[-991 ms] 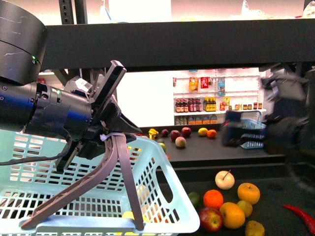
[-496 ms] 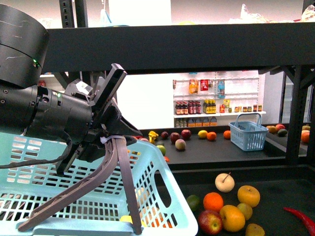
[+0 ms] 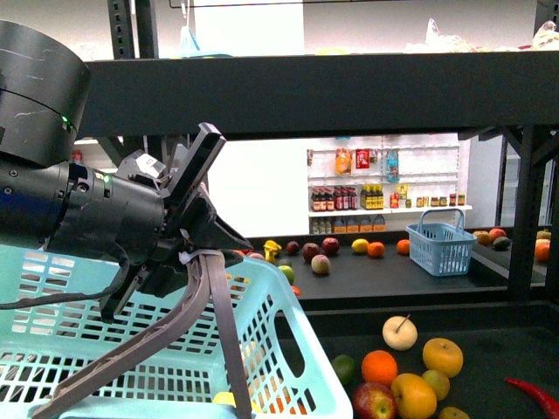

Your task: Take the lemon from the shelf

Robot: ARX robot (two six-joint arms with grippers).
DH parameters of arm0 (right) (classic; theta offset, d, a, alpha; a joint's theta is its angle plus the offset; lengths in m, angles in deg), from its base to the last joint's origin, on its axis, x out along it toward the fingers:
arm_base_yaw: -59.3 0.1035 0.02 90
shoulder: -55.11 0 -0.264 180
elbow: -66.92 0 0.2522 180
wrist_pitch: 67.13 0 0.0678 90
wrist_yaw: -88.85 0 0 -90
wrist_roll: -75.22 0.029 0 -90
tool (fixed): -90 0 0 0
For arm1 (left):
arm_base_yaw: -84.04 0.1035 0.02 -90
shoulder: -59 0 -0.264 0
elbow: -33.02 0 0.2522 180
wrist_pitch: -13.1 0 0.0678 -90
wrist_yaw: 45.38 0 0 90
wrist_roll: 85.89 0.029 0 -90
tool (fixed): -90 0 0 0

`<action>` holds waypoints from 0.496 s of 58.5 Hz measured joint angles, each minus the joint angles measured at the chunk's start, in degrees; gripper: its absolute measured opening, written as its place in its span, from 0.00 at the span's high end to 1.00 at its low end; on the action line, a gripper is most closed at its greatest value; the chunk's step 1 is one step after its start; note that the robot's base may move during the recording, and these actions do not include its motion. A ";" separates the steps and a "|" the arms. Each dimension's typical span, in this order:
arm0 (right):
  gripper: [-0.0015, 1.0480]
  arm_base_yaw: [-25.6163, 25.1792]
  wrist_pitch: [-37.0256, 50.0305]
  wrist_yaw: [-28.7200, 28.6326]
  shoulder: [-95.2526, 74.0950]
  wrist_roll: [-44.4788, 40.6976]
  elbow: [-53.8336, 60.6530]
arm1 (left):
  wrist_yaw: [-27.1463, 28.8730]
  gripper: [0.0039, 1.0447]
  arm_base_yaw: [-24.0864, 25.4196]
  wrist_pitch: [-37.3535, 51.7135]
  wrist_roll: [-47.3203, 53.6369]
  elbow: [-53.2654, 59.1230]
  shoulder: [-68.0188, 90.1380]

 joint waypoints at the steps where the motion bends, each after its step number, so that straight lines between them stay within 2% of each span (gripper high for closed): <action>1: 0.93 0.39 0.00 -0.09 0.11 0.02 0.02 | 0.00 0.88 0.00 0.00 0.00 0.00 0.00; 29: 0.93 1.70 0.37 0.83 4.02 0.07 3.96 | 0.07 0.88 0.00 0.00 0.00 0.00 0.00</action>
